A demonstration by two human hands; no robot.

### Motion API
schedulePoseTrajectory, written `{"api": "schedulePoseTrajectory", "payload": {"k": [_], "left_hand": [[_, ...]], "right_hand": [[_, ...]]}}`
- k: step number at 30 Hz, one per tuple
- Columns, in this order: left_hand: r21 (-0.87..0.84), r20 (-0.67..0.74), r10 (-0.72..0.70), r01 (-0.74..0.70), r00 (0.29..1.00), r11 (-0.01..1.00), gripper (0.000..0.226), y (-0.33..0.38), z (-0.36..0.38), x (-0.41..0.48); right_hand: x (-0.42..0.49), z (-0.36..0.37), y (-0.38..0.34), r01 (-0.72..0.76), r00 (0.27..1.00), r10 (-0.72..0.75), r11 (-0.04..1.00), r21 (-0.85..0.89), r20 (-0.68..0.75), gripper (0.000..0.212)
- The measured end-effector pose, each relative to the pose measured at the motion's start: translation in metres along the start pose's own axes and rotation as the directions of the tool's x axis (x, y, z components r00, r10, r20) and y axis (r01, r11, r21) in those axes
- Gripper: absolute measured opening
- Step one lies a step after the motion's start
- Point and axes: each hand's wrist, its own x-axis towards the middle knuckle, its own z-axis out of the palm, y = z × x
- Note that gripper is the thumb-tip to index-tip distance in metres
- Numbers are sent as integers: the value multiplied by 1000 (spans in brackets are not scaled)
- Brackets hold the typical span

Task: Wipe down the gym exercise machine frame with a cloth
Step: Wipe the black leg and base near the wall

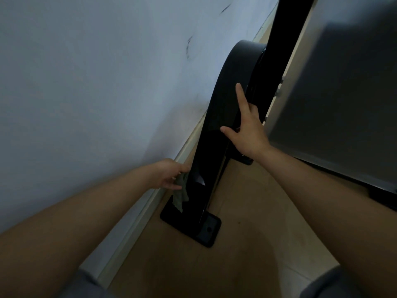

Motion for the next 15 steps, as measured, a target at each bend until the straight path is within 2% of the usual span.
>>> {"api": "schedulePoseTrajectory", "payload": {"k": [3, 5, 8, 9, 10, 11, 12, 13, 15], "left_hand": [[-30, -47, 107, -108, 993, 994, 14, 21, -7, -12], [-71, -28, 204, -206, 978, 976, 8, 41, -12, -27], [-162, 54, 411, -398, 910, 903, 11, 69, -17, -49], [-187, 78, 472, -452, 878, 872, 9, 76, -16, -56], [-204, 93, 522, -496, 848, 844, 10, 82, -13, -60], [-219, 101, 557, -527, 825, 821, 14, 87, -11, -66], [-224, 109, 582, -551, 806, 804, 19, 91, -7, -70], [-220, 126, 603, -571, 788, 791, 23, 96, -3, -74], [-197, 158, 633, -604, 758, 773, 27, 103, 5, -80]], "right_hand": [[-3, -3, -1, -10, 999, 10, 1000, -4, 38, 110], [-8, -6, -4, -10, 1000, 10, 998, -62, -12, 102], [-14, -13, -11, 11, 976, -31, 995, -96, -215, 58], [-16, -16, -15, -4, 976, -1, 1000, -20, -218, 44], [-18, -20, -20, -52, 986, 73, 989, 140, -149, 38], [-19, -24, -26, -152, 987, 159, 926, 345, 10, 39], [-20, -29, -30, -290, 955, 213, 808, 512, 205, 42], [-21, -36, -33, -399, 908, 212, 697, 596, 361, 44], [-22, -49, -29, -474, 848, 119, 605, 640, 516, 43]]}}
